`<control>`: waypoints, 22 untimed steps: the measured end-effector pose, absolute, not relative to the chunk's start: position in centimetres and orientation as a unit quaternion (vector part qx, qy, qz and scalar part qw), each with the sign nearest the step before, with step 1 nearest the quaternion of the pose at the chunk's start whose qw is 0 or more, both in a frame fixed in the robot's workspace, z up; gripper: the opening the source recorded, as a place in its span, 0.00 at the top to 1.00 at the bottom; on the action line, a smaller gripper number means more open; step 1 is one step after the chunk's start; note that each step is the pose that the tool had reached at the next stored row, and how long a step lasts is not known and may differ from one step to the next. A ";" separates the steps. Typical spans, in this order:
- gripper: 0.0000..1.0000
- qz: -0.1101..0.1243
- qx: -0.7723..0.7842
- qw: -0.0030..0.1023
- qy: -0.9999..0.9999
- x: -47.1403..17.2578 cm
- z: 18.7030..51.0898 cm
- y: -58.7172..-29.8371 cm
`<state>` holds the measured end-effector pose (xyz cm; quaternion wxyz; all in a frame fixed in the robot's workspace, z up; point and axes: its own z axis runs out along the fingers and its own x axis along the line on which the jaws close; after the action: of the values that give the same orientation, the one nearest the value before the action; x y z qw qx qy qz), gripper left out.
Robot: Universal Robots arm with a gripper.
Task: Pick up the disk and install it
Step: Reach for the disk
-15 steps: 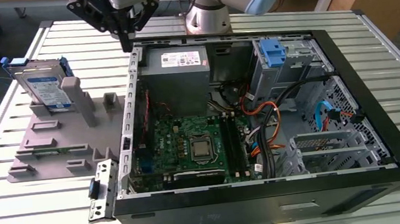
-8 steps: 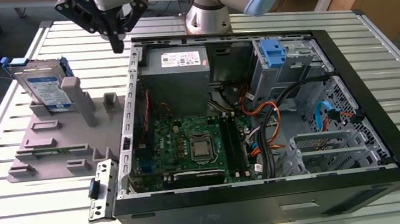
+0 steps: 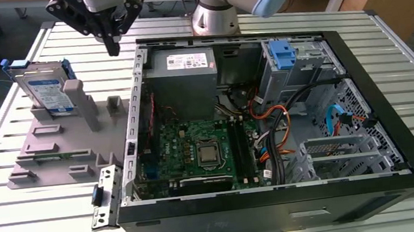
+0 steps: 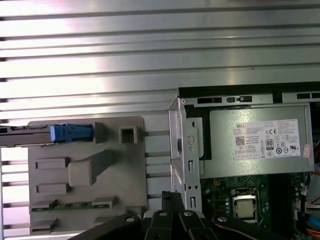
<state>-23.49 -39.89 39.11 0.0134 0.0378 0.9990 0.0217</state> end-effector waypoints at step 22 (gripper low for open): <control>0.89 0.022 0.038 0.013 0.999 -24.2 39.1 -39.9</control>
<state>-24.22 -39.89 39.08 0.0134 0.0378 0.9990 0.0217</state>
